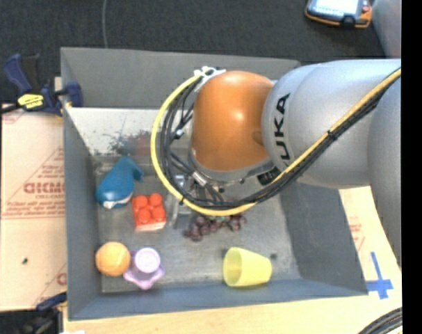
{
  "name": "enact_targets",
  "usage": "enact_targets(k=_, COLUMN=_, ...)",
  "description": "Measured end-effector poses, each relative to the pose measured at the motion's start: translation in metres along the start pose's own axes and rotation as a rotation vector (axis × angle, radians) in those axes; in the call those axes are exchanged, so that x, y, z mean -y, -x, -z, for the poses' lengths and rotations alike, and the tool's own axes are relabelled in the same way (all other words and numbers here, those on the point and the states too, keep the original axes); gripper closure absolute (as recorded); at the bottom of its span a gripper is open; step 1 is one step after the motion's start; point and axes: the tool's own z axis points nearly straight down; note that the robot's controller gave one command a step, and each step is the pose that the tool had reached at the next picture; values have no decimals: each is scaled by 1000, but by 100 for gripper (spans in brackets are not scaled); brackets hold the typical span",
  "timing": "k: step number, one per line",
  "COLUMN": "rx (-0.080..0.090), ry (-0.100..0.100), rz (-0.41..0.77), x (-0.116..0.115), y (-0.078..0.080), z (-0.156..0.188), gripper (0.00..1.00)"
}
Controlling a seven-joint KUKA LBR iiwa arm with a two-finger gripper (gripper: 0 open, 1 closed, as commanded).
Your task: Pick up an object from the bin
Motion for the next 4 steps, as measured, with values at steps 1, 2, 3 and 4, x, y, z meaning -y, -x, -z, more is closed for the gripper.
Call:
enact_targets(k=1, rx=5, ry=2, rz=-14, x=4, y=-6, z=-9, gripper=100)
enact_targets(k=2, rx=9, ry=0, rz=269, x=9, y=34, z=-15, gripper=100)
enact_targets(k=3, rx=6, ry=0, rz=278, x=8, y=36, z=-8, gripper=100)
enact_targets(k=4, rx=10, ry=2, rz=42, x=19, y=51, z=-20, gripper=100)
